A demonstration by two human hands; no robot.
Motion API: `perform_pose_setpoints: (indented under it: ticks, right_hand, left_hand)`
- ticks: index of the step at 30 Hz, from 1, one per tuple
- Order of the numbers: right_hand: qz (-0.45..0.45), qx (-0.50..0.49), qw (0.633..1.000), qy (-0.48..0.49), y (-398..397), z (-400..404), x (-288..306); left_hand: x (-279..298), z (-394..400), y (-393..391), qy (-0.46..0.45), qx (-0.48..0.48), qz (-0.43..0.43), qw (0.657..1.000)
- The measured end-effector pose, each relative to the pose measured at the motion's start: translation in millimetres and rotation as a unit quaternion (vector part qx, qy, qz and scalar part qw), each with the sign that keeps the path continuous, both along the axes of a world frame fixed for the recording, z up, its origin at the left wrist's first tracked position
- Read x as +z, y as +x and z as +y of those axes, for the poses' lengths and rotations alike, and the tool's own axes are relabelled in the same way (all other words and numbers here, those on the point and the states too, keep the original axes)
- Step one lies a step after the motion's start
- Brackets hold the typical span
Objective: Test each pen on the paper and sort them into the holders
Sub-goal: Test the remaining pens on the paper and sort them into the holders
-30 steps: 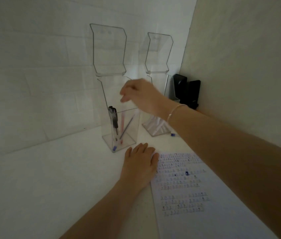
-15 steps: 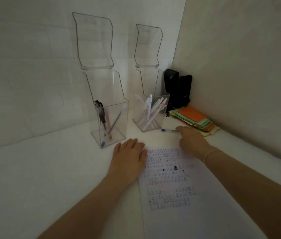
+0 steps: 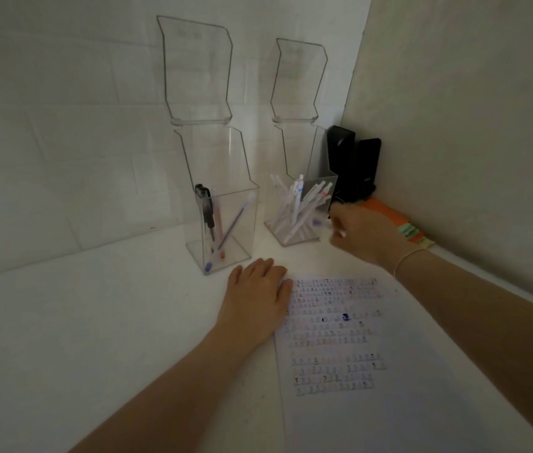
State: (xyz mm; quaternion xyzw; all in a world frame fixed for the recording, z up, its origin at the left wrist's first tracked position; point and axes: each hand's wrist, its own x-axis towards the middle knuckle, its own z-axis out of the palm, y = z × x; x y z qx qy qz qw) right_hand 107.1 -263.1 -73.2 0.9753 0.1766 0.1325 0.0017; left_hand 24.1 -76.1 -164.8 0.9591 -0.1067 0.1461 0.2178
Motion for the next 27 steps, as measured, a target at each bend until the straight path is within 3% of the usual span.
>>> perform_pose_setpoints:
  ticks: [1, 2, 4, 7, 10, 13, 21, 27]
  right_hand:
    - [-0.024, 0.019, 0.99, 0.14, -7, 9, 9]
    - [-0.029, 0.027, 0.954, 0.297, -13, 19, 16]
    - [0.006, 0.035, 0.841, 0.54, -29, 35, 26]
    - [0.102, 0.037, 0.724, 0.681, -53, 51, 25]
    - [0.175, 0.05, 0.671, 0.719, -66, 57, 15]
    - [0.233, 0.061, 0.657, 0.714, -71, 54, 8]
    - [0.342, 0.065, 0.746, 0.567, -91, 30, 9]
    - [0.349, 0.024, 0.777, 0.524, -102, 26, 17]
  left_hand:
    - [1, -1, 0, -0.016, 0.001, -0.009, 1.0]
    - [3, -1, -1, -0.044, 0.003, -0.026, 0.999]
    - [10, -4, -5, -0.112, -0.003, -0.082, 0.99]
    - [16, -6, -12, -0.175, -0.033, -0.122, 0.976]
    - [19, -7, -14, -0.203, -0.038, -0.129, 0.97]
    - [20, -9, -16, -0.182, -0.052, -0.157, 0.969]
    - [21, -19, -23, -0.143, -0.106, -0.189, 0.966]
    - [14, -21, -22, -0.227, -0.136, -0.134, 0.955]
